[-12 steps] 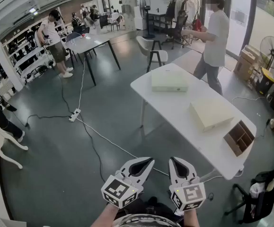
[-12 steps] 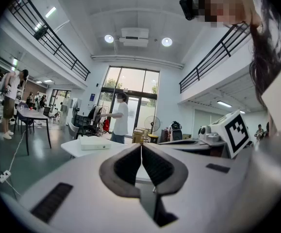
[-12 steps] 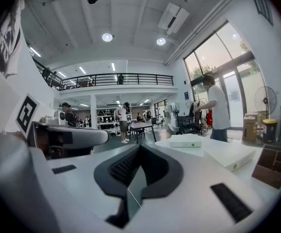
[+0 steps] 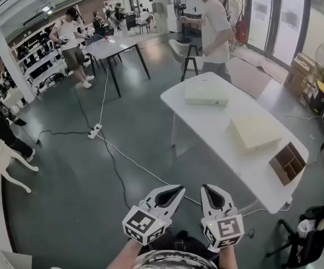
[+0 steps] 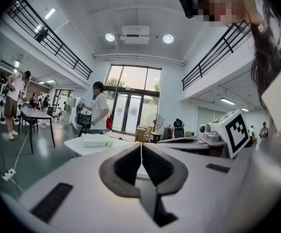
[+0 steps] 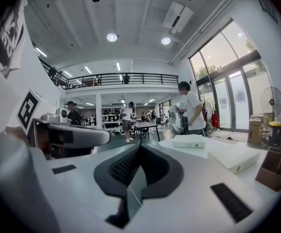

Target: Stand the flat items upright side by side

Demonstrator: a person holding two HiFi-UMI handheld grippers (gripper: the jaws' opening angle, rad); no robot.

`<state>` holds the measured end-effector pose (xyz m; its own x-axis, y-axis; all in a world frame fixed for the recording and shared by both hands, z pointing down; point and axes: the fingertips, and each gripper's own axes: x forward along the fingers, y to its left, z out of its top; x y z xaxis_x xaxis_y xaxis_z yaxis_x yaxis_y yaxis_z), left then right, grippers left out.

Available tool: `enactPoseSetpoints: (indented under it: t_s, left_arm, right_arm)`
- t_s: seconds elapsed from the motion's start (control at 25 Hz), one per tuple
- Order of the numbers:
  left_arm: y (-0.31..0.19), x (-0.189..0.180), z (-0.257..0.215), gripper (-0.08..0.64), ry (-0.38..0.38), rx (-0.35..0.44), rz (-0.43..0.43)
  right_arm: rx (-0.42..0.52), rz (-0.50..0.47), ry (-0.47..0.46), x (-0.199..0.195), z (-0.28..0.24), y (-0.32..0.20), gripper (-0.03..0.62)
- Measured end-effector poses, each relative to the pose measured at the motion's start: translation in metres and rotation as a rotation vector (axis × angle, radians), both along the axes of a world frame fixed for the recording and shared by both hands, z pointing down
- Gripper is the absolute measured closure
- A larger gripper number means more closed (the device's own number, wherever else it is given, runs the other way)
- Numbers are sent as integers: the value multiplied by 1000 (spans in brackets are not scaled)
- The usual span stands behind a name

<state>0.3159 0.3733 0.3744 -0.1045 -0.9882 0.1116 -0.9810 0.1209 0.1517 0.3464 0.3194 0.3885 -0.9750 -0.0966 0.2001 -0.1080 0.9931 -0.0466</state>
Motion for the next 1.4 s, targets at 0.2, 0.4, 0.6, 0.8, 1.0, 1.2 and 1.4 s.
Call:
enactPoseSetpoints:
  t_s: [0.2, 0.4, 0.6, 0.8, 1.0, 1.2, 1.4]
  left_arm:
    - [2, 0, 7, 546, 5, -15, -21]
    - [3, -5, 13, 546, 15, -40, -38]
    - [-7, -23, 17, 546, 28, -51, -54]
    - [-25, -60, 22, 546, 37, -54, -57]
    - [-56, -115, 30, 546, 38, -57, -33]
    - [-95, -185, 23, 546, 23, -52, 17]
    - [-119, -259, 20, 546, 27, -51, 51]
  right_arm:
    - [-43, -31, -5, -1, 10, 2, 594]
    - [-67, -55, 13, -10, 19, 3, 594]
    - [-93, -61, 15, -24, 23, -8, 594]
    - [-102, -44, 20, -57, 27, -34, 594]
    - [-102, -26, 24, -111, 32, -64, 594]
    - [-104, 8, 38, -178, 29, -93, 594]
    - [-121, 53, 41, -246, 27, -118, 594]
